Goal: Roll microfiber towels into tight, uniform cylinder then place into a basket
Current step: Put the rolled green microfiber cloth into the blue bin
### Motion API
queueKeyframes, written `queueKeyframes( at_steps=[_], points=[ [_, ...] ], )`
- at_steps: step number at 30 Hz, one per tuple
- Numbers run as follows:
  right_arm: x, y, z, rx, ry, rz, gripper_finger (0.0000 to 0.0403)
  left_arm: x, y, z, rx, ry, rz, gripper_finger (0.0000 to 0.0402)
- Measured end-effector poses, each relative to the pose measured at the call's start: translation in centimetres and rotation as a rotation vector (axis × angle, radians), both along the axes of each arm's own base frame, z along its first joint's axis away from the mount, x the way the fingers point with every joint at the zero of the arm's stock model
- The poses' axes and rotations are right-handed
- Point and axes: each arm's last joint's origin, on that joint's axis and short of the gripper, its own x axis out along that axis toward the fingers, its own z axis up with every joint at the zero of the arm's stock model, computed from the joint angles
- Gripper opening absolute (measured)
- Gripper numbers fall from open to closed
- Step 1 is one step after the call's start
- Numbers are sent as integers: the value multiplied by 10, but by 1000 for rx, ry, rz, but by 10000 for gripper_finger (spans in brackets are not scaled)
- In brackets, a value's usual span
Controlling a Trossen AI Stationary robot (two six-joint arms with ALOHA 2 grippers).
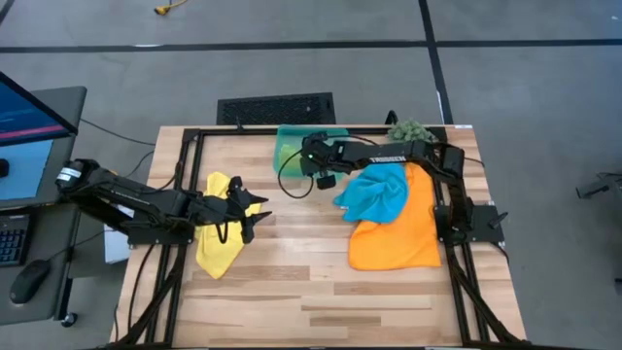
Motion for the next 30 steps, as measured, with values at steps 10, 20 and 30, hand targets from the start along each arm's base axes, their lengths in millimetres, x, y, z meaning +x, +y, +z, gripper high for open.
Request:
queueKeyframes(
  at_steps=[10,20,30],
  points=[
    [8,10,-28,15,84,-7,46,-1,0,-2,-11,17,4,180],
    [16,15,-13,16,77,26,54,-1,0,-2,-19,19,6,180],
    [15,16,-14,36,92,42,156,-1,0,-2,-13,22,5,180]
  ],
)
